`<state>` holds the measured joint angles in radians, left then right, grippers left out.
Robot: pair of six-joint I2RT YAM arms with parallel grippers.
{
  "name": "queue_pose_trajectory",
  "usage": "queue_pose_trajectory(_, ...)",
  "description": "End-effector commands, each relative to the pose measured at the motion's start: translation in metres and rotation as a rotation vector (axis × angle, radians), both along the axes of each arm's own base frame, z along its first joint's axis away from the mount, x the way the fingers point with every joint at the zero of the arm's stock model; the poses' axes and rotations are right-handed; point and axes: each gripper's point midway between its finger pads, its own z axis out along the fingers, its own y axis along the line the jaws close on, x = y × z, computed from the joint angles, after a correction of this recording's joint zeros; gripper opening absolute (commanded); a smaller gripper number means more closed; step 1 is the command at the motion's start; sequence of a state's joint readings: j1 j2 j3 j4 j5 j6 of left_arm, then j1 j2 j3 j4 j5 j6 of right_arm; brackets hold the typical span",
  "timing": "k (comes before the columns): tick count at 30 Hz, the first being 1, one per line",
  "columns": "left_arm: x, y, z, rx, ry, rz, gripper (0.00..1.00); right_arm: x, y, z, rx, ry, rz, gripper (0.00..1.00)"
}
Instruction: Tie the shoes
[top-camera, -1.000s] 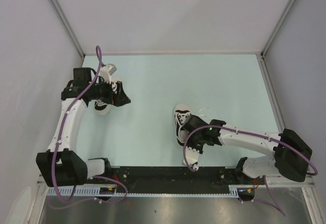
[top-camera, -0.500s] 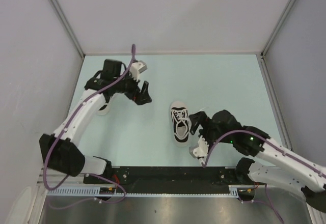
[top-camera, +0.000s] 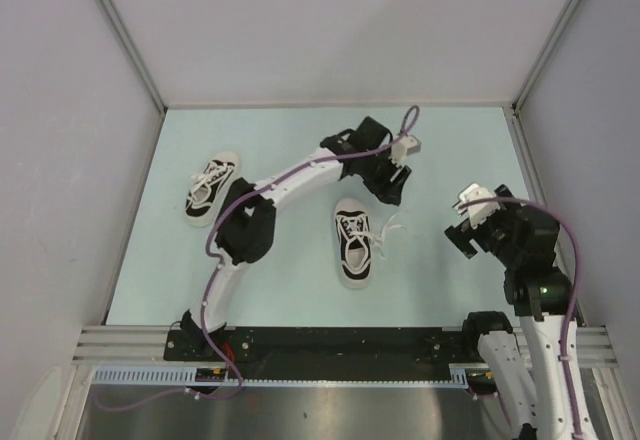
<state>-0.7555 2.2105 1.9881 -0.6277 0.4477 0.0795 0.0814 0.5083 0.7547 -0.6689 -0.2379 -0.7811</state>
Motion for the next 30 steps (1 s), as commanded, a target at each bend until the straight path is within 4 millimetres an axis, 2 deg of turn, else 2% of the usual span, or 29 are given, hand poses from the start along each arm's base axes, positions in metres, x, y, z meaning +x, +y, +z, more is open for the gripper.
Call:
queue_pose_trajectory(1, -0.009, -0.033, -0.001, 0.012, -0.017, 0.002, 0.61, 0.011, -0.009, 0.013, 0.321, 0.093, -0.149, 1.00)
queue_pose_trajectory(3, -0.011, -0.037, -0.020, 0.046, -0.026, -0.002, 0.57, 0.018, -0.022, 0.012, 0.372, 0.117, -0.202, 1.00)
queue_pose_trajectory(8, -0.009, -0.034, -0.057, 0.137, -0.045, 0.026, 0.50, 0.024, -0.022, 0.023, 0.464, 0.161, -0.183, 1.00)
queue_pose_trajectory(14, -0.001, -0.025, -0.080, 0.207, -0.095, 0.046, 0.43, 0.025, -0.015, 0.033, 0.514, 0.176, -0.166, 1.00)
queue_pose_trajectory(19, -0.007, -0.026, -0.103, 0.266, -0.105, 0.013, 0.42, 0.028, -0.017, 0.033, 0.544, 0.188, -0.194, 1.00)
queue_pose_trajectory(23, -0.009, -0.025, -0.113, 0.300, -0.116, 0.004, 0.35, 0.037, -0.022, 0.028, 0.569, 0.220, -0.233, 1.00)
queue_pose_trajectory(25, -0.005, -0.025, -0.108, 0.304, -0.129, 0.006, 0.18, 0.042, -0.023, 0.025, 0.584, 0.245, -0.242, 1.00)
queue_pose_trajectory(26, -0.002, -0.026, -0.098, 0.299, -0.150, 0.004, 0.00, 0.044, -0.023, 0.024, 0.585, 0.251, -0.244, 1.00)
queue_pose_trajectory(28, 0.002, -0.024, -0.072, 0.272, -0.167, 0.008, 0.00, 0.048, -0.023, 0.018, 0.586, 0.280, -0.246, 1.00)
queue_pose_trajectory(29, 0.005, -0.024, -0.032, 0.215, -0.199, 0.020, 0.00, 0.050, -0.023, 0.015, 0.582, 0.294, -0.245, 1.00)
queue_pose_trajectory(30, 0.007, -0.022, -0.010, 0.174, -0.210, 0.027, 0.00, 0.051, -0.021, 0.012, 0.576, 0.305, -0.240, 1.00)
